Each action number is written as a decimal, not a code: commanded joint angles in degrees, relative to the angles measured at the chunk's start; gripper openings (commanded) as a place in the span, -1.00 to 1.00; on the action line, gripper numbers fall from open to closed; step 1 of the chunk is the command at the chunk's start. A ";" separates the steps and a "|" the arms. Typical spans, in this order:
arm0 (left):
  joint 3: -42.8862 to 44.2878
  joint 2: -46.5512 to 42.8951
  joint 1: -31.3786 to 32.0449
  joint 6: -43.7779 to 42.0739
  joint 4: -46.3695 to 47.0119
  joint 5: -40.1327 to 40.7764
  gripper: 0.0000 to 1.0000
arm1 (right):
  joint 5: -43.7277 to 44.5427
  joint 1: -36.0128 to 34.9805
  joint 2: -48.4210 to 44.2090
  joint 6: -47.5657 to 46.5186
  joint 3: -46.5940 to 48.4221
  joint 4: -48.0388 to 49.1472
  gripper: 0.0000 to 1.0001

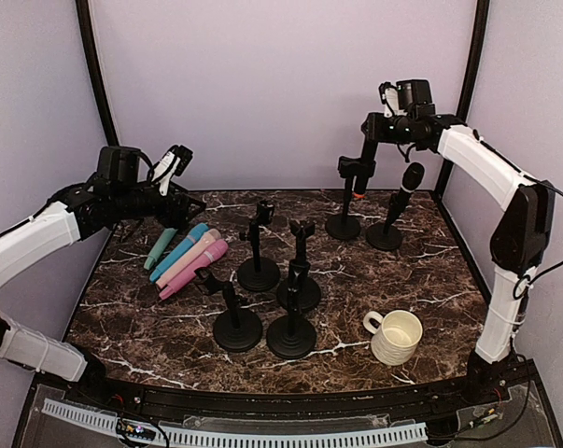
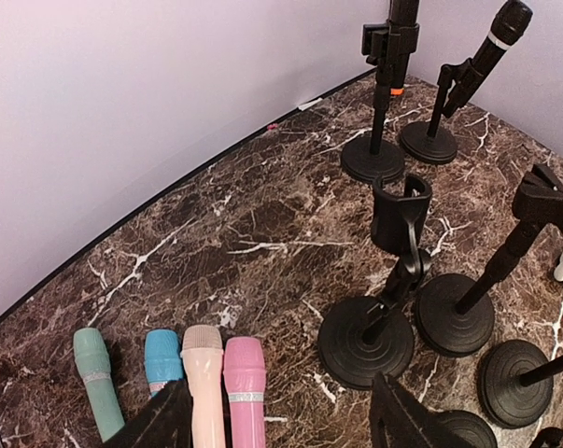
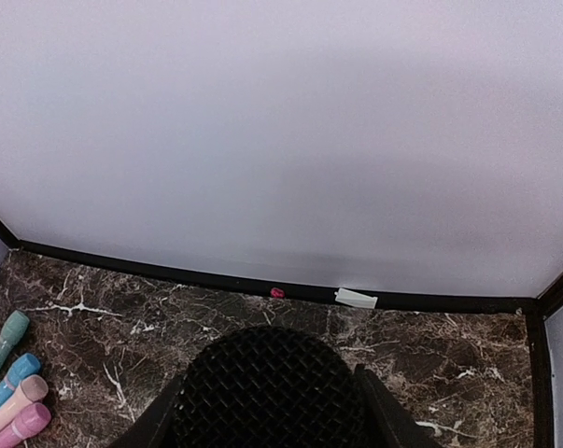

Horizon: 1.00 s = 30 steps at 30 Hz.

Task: Remove the microphone from the stand
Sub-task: Move the microphone stand with the microphone to the center of the board.

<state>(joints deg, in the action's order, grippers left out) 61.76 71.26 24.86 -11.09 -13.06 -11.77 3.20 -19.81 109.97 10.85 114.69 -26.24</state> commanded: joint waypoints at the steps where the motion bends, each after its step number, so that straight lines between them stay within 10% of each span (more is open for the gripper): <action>1: 3.48 1.26 -0.27 1.56 3.12 -2.76 0.34 | -4.59 -0.88 -3.95 4.97 -2.44 6.11 -0.59; 9: 11.50 7.43 3.74 1.91 5.92 -3.65 0.17 | -3.65 -7.47 -5.81 10.05 -3.87 10.46 -0.63; 30: 28.71 25.47 9.76 3.18 6.40 -9.55 0.54 | 7.15 -18.59 -3.16 5.54 2.05 7.93 -0.61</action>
<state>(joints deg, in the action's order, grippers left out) 87.99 97.19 34.41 -8.97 -8.36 -18.44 6.13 -37.69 107.96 17.96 112.64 -24.14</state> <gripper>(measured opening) 0.768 0.502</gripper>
